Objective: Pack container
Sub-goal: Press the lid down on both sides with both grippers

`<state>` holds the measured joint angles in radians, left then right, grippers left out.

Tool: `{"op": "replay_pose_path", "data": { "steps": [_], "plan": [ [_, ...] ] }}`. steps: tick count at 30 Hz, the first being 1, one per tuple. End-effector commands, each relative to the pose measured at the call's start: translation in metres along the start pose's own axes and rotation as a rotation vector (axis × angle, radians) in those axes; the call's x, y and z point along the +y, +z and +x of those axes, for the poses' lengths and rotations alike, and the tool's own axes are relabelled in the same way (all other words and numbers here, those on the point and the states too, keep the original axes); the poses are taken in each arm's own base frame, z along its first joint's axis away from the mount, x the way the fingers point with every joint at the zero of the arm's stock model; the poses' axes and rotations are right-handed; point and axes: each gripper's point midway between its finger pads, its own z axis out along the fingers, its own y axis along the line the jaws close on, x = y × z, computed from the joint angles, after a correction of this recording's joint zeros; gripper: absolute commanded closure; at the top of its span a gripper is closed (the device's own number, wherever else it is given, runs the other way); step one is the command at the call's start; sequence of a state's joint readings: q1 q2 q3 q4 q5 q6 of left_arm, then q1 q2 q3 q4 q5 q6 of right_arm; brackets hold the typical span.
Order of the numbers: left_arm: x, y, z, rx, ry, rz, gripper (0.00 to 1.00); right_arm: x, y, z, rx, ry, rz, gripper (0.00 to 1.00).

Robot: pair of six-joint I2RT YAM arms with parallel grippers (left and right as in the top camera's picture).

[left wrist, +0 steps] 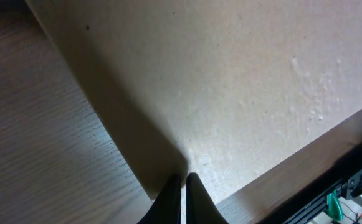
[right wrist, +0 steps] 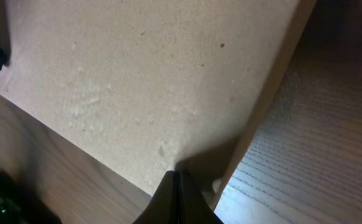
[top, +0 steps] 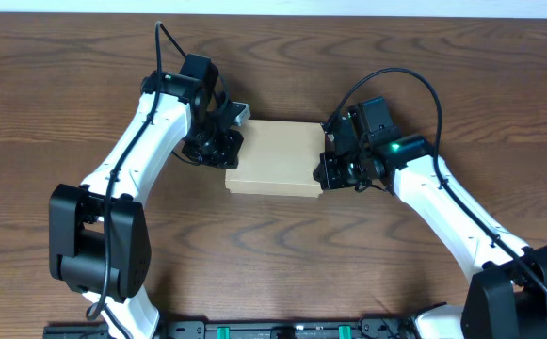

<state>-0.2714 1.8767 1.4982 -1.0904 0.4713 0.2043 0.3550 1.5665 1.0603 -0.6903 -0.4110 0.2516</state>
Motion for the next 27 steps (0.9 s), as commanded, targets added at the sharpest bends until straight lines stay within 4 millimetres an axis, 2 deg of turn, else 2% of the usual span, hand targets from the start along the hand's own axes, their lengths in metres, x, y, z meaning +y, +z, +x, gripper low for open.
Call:
{"op": "replay_pose_path", "data": {
  "steps": [1,4,8,12,15,19,22,27],
  "plan": [
    [-0.004,-0.007,0.003,-0.017,-0.019,-0.005,0.94,0.003,-0.004,0.004,-0.006,-0.007,0.007,0.99],
    [-0.010,-0.023,0.000,-0.076,-0.006,-0.012,0.94,0.001,-0.024,-0.010,-0.103,0.005,0.050,0.99],
    [-0.016,-0.051,-0.013,-0.202,-0.035,-0.020,0.94,-0.024,-0.048,-0.026,-0.230,0.108,0.197,0.99],
    [-0.017,-0.073,-0.021,-0.295,-0.063,-0.020,0.94,-0.049,-0.052,-0.033,-0.277,0.211,0.287,0.99],
    [-0.021,-0.084,-0.018,-0.319,-0.059,-0.009,0.94,-0.059,-0.041,-0.041,-0.279,0.232,0.301,0.99],
    [-0.027,-0.094,-0.012,-0.337,-0.048,-0.009,0.94,-0.067,-0.015,-0.049,-0.260,0.241,0.289,0.99],
    [-0.030,-0.101,-0.007,-0.344,-0.037,-0.012,0.94,-0.065,0.005,-0.060,-0.263,0.234,0.236,0.99],
    [-0.034,-0.106,-0.001,-0.350,-0.034,-0.012,0.94,-0.060,0.015,-0.079,-0.316,0.210,0.182,0.99]
  ]
}}
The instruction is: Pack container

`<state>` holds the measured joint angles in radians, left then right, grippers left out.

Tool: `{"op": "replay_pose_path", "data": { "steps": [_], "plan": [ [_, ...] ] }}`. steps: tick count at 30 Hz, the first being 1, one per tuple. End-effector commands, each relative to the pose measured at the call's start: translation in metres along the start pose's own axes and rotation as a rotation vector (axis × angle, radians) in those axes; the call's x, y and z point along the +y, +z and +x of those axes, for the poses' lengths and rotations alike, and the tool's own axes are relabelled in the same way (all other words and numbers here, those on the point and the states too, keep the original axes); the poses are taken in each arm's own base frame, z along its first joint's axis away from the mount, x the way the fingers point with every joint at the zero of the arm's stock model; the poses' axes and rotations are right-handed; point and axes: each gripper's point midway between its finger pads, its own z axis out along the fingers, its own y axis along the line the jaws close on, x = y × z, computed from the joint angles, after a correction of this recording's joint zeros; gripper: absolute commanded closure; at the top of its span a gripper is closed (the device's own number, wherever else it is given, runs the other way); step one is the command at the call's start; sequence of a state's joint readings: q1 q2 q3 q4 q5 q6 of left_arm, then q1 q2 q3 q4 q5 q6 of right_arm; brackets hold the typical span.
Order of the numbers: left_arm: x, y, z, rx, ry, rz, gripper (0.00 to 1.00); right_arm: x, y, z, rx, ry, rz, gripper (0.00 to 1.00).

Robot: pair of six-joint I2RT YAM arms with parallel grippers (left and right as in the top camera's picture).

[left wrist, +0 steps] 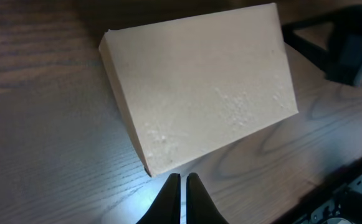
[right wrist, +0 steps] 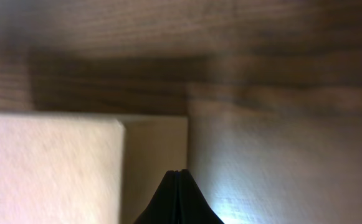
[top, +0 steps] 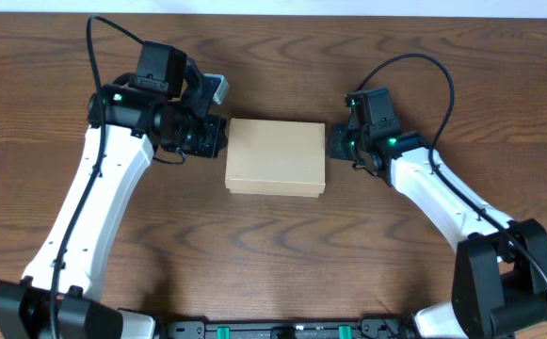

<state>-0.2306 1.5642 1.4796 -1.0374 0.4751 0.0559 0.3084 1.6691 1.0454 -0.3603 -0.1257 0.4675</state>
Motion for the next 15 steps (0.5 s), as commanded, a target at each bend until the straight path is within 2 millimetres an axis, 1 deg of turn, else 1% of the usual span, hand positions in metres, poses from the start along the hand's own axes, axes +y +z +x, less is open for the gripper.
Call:
{"op": "replay_pose_path", "data": {
  "steps": [1,5,7,12,15],
  "plan": [
    [-0.006,-0.009,0.001,-0.018,0.007,0.014,0.94,0.005,0.006,-0.004,-0.006,0.016,-0.040,0.99],
    [-0.006,-0.010,0.004,-0.010,0.018,0.014,0.94,0.014,0.012,-0.007,-0.011,-0.001,-0.094,0.99],
    [-0.006,-0.010,0.004,-0.007,0.021,0.013,0.94,0.016,0.014,-0.007,-0.009,-0.002,-0.105,0.99],
    [-0.006,-0.010,0.005,-0.006,0.027,0.010,0.94,0.026,0.013,-0.005,0.002,-0.049,-0.159,0.99],
    [-0.003,-0.010,0.005,-0.005,0.026,-0.003,0.94,0.026,0.013,-0.004,0.006,-0.050,-0.161,0.99]
  ]
}}
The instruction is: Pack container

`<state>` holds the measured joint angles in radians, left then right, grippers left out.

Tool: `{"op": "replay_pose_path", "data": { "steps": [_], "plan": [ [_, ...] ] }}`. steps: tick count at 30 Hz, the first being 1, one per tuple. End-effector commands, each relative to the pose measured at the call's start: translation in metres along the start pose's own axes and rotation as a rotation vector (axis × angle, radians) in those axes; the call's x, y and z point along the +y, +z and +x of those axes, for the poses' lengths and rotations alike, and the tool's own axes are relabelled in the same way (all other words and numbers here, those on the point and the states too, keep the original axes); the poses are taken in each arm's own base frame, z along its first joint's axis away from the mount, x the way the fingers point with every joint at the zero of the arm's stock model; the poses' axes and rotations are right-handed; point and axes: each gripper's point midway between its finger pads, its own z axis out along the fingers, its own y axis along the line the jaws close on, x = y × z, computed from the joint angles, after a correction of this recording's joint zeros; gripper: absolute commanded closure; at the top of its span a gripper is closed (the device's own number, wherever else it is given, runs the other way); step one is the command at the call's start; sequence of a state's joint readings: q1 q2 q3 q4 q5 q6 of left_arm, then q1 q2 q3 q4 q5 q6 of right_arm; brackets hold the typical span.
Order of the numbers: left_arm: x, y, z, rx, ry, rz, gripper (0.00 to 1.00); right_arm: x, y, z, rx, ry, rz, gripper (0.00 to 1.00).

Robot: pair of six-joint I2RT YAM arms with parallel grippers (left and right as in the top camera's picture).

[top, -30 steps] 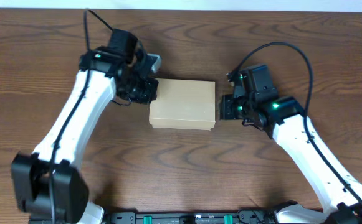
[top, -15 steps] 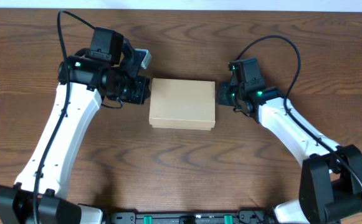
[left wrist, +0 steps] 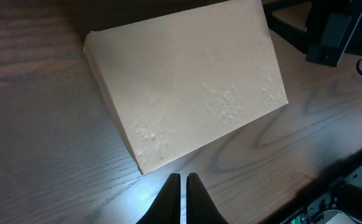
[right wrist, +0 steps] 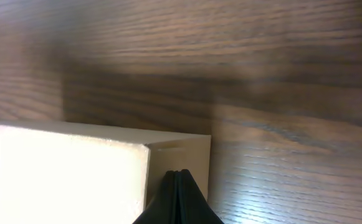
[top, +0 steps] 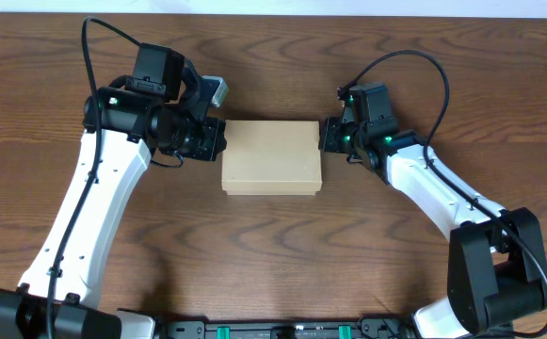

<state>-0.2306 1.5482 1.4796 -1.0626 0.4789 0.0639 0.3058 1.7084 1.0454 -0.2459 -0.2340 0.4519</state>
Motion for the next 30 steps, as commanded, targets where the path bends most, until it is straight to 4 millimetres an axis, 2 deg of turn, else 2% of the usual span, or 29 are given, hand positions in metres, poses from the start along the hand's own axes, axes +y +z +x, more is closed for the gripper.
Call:
{"op": "replay_pose_path", "data": {
  "steps": [1,6,9,14,15,16,18,21,23,26,30],
  "plan": [
    [0.000,-0.005,0.000,-0.013,0.022,-0.011,0.94,0.003,0.003,0.005,0.026,-0.021,-0.032,0.99],
    [0.002,-0.010,0.001,-0.020,0.018,-0.022,0.94,-0.006,-0.002,0.003,0.026,-0.001,-0.009,0.99],
    [0.004,-0.027,0.004,-0.050,0.008,-0.037,0.94,-0.007,-0.020,0.000,0.026,0.012,-0.001,0.99],
    [0.000,-0.070,0.020,-0.131,0.041,-0.074,0.94,0.005,-0.083,-0.002,-0.020,-0.032,0.021,0.99],
    [-0.006,-0.082,0.029,-0.145,0.067,-0.077,0.94,0.007,-0.107,0.003,-0.038,-0.046,0.049,0.99],
    [-0.010,-0.089,0.034,-0.157,0.079,-0.078,0.94,0.008,-0.122,0.006,-0.050,-0.053,0.071,0.99],
    [-0.018,-0.101,0.046,-0.189,0.096,-0.079,0.94,0.009,-0.159,0.019,-0.085,-0.081,0.118,0.99],
    [-0.025,-0.112,0.065,-0.243,0.120,-0.078,0.94,0.020,-0.199,0.043,-0.119,-0.138,0.112,0.99],
    [-0.030,-0.112,0.080,-0.266,0.133,-0.054,0.94,0.024,-0.219,0.062,-0.137,-0.180,0.096,0.98],
    [-0.040,-0.101,0.110,-0.283,0.149,0.014,0.94,0.027,-0.241,0.093,-0.165,-0.213,0.035,0.99],
    [-0.035,-0.082,0.145,-0.278,0.107,0.031,0.94,0.014,-0.256,0.130,-0.197,-0.168,-0.036,0.98]
  ]
}}
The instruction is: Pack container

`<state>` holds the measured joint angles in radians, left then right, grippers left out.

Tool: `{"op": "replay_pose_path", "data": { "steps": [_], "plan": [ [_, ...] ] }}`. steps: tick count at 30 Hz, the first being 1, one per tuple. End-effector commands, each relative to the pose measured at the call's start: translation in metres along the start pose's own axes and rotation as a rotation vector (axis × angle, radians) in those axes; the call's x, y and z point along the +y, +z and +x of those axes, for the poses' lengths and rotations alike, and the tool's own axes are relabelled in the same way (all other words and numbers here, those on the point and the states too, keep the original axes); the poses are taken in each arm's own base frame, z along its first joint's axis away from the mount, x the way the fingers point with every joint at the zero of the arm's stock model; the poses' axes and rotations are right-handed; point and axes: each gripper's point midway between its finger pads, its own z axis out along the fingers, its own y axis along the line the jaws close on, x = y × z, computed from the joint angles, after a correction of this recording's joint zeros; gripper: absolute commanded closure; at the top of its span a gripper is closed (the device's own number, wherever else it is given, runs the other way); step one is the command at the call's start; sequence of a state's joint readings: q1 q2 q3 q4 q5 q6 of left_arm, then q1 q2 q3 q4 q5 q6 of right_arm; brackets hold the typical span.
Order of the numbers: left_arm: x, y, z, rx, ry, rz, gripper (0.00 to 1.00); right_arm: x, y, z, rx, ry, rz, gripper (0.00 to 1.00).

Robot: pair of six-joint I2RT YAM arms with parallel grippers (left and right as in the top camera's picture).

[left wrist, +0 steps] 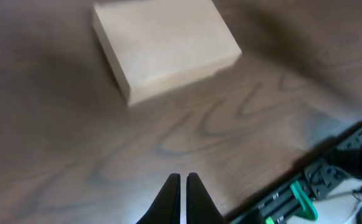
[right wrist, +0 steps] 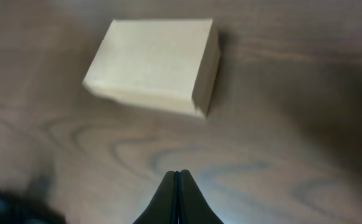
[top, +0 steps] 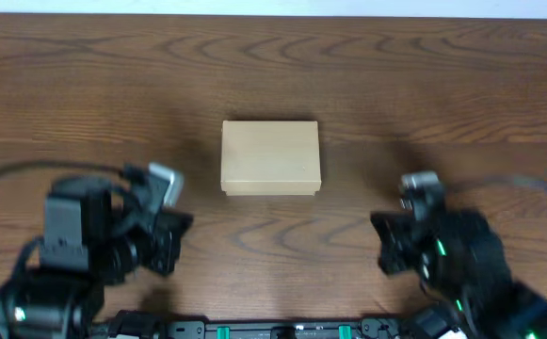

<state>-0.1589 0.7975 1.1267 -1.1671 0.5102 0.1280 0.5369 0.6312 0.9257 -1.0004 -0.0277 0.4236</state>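
A closed tan cardboard box (top: 271,157) lies flat at the middle of the wooden table, lid down, with nothing touching it. The left wrist view has the box (left wrist: 165,46) far ahead at upper left; the right wrist view has the box (right wrist: 152,62) far ahead too. My left gripper (top: 167,247) is pulled back near the table's front left, well short of the box; its fingers (left wrist: 183,176) are shut on nothing. My right gripper (top: 391,247) is back at the front right, its fingers (right wrist: 181,172) shut and empty. Both arms look blurred.
A black rail with green clips (top: 282,330) runs along the table's front edge, and the left wrist view shows it (left wrist: 305,193) at lower right. Bare wood (top: 273,56) surrounds the box on every side.
Both grippers were against the box's left and right ends; now both are drawn back to the front corners of the table. The box lies in nearly the same place, squared up.
At first both shut grippers pressed on top of the box's lid near its ends. Then they were off the lid, beside the left and right ends, and the box shifted slightly left. Now both arms are back at the front and the box lies alone.
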Motion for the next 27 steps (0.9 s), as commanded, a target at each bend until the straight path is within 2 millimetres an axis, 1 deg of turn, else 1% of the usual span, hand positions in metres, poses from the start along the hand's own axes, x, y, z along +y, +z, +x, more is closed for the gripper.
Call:
{"op": "replay_pose_path", "data": {
  "steps": [1,4,6,8,9,10,11,13,16,18,22,27],
  "plan": [
    [-0.004,0.010,0.032,0.016,-0.041,0.040,0.94,-0.014,-0.010,0.032,-0.026,0.073,-0.004,0.98],
    [-0.001,0.018,0.055,0.033,-0.089,0.041,0.94,-0.023,-0.019,0.053,-0.054,0.129,-0.024,0.98],
    [0.001,0.023,0.064,0.037,-0.102,0.041,0.94,-0.024,-0.025,0.058,-0.076,0.133,-0.048,0.99],
    [0.002,0.027,0.068,0.038,-0.124,0.040,0.94,-0.022,-0.032,0.058,-0.107,0.132,-0.076,0.99],
    [0.003,0.028,0.068,0.039,-0.140,0.039,0.88,-0.021,-0.034,0.058,-0.118,0.132,-0.087,0.78],
    [0.004,0.029,0.068,0.040,-0.152,0.038,0.54,-0.019,-0.036,0.059,-0.119,0.131,-0.102,0.46],
    [0.004,0.029,0.067,0.038,-0.162,0.038,0.05,-0.017,-0.036,0.063,-0.101,0.130,-0.115,0.01],
    [0.004,0.029,0.066,0.032,-0.182,0.039,0.05,-0.013,-0.035,0.074,-0.048,0.132,-0.142,0.01],
    [0.005,0.029,0.071,0.052,-0.219,0.029,0.05,0.001,-0.036,0.086,0.026,0.174,-0.223,0.01],
    [0.006,0.029,0.072,0.058,-0.223,0.020,0.05,0.005,-0.037,0.087,0.038,0.197,-0.249,0.01],
    [0.010,0.029,0.073,0.057,-0.222,-0.003,0.05,0.005,-0.037,0.088,0.041,0.199,-0.247,0.01],
    [0.010,0.029,0.073,0.057,-0.222,-0.004,0.05,0.005,-0.037,0.088,0.042,0.199,-0.247,0.01]
  ]
}}
